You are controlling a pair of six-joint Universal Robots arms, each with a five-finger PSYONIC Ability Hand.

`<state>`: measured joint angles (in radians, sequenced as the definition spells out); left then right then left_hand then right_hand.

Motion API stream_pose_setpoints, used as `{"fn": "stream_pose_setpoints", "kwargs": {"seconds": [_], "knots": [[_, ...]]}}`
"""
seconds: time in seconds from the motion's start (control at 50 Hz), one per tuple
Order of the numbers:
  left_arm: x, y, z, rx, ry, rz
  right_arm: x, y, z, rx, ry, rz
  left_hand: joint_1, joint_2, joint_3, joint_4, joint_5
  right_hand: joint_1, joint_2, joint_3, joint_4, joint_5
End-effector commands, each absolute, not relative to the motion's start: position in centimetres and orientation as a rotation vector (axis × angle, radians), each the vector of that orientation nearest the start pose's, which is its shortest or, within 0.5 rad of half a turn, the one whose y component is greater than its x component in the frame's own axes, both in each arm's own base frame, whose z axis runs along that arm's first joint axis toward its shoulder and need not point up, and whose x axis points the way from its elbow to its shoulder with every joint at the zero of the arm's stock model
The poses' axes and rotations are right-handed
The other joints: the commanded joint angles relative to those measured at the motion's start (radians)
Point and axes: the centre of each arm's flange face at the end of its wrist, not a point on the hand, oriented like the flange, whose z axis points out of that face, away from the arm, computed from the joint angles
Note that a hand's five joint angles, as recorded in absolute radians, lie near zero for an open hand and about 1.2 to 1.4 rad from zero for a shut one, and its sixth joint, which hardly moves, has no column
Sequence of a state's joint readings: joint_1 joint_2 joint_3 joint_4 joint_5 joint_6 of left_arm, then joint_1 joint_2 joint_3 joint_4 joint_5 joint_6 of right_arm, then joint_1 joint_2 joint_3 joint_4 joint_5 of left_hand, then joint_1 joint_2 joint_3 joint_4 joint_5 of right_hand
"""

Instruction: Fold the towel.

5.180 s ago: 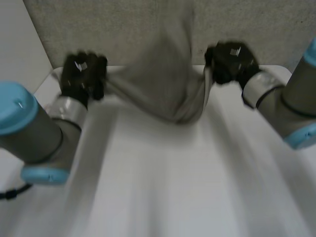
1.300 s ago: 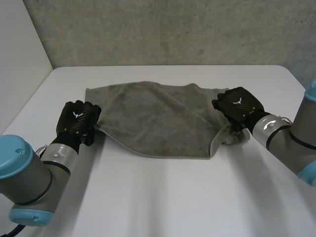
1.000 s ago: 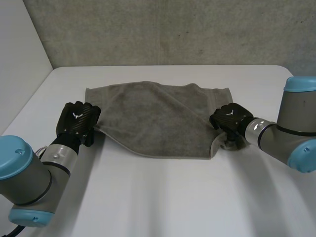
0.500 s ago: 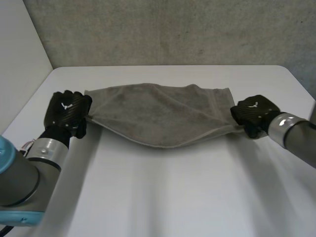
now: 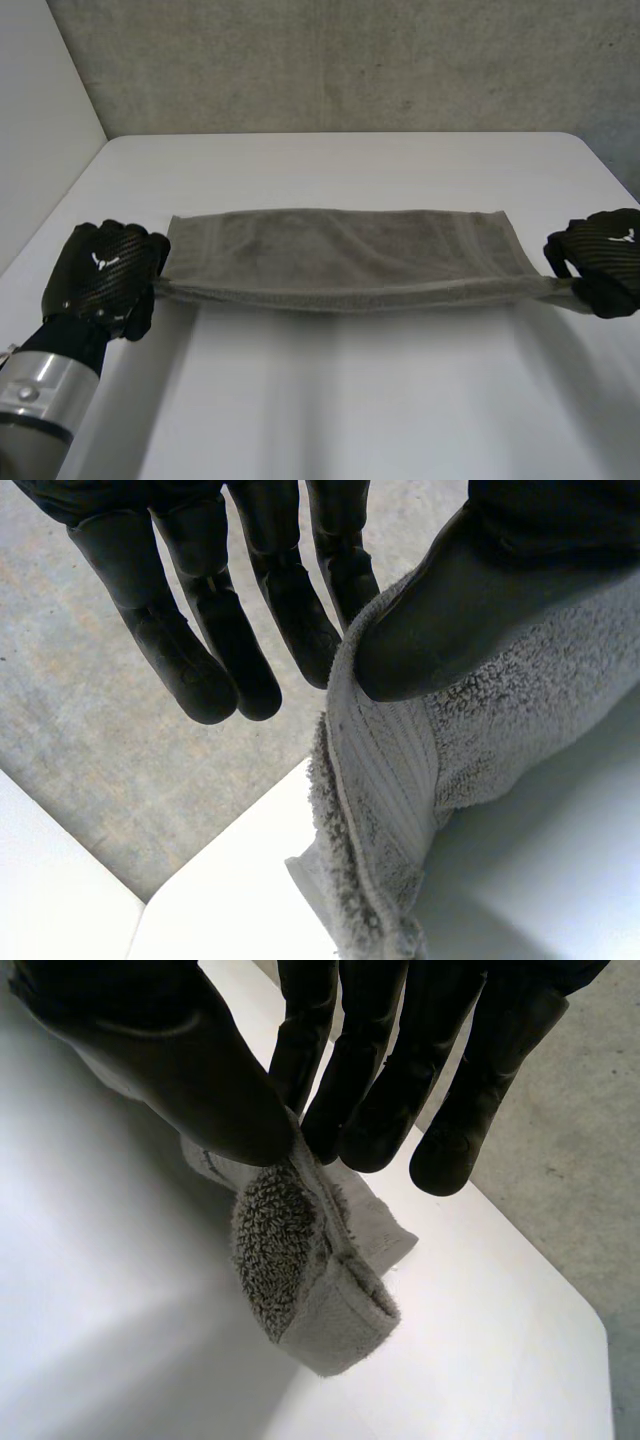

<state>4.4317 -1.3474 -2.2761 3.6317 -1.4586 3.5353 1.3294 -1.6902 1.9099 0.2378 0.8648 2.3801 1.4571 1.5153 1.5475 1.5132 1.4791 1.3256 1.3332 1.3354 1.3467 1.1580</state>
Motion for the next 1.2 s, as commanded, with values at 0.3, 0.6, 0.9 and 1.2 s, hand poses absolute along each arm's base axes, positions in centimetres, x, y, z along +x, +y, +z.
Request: {"fn": "stream_pose_setpoints", "kwargs": {"seconds": [0.3, 0.6, 0.9, 1.2], "knots": [[-23.4, -26.7, 17.7, 1.051, 2.143, -2.128, 18.3, -32.5, 20.6, -1.542, 2.22, -1.697, -0.061, -0.119, -0.151, -0.117, -0.257, 0.071, 0.063, 0.061, 0.05, 0.064], [-26.5, -38.1, 13.8, 0.97, 2.08, -2.157, 22.9, -42.4, 16.1, -1.465, 2.18, -1.914, -0.061, -0.119, -0.151, -0.117, -0.257, 0.071, 0.063, 0.061, 0.05, 0.064], [-27.9, -43.1, 11.3, 0.927, 2.061, -2.169, 26.3, -46.9, 12.2, -1.441, 2.053, -2.182, -0.241, -0.299, -0.331, -0.297, -0.437, -0.872, -0.88, -0.882, -0.893, -0.879], [-27.1, -39.4, 15.7, 0.868, 2.081, -2.14, 25.3, -43.2, 14.8, -1.254, 2.275, -2.084, -1.283, -1.341, -1.373, -1.339, -1.479, -1.151, -1.159, -1.161, -1.172, -1.158]]}}
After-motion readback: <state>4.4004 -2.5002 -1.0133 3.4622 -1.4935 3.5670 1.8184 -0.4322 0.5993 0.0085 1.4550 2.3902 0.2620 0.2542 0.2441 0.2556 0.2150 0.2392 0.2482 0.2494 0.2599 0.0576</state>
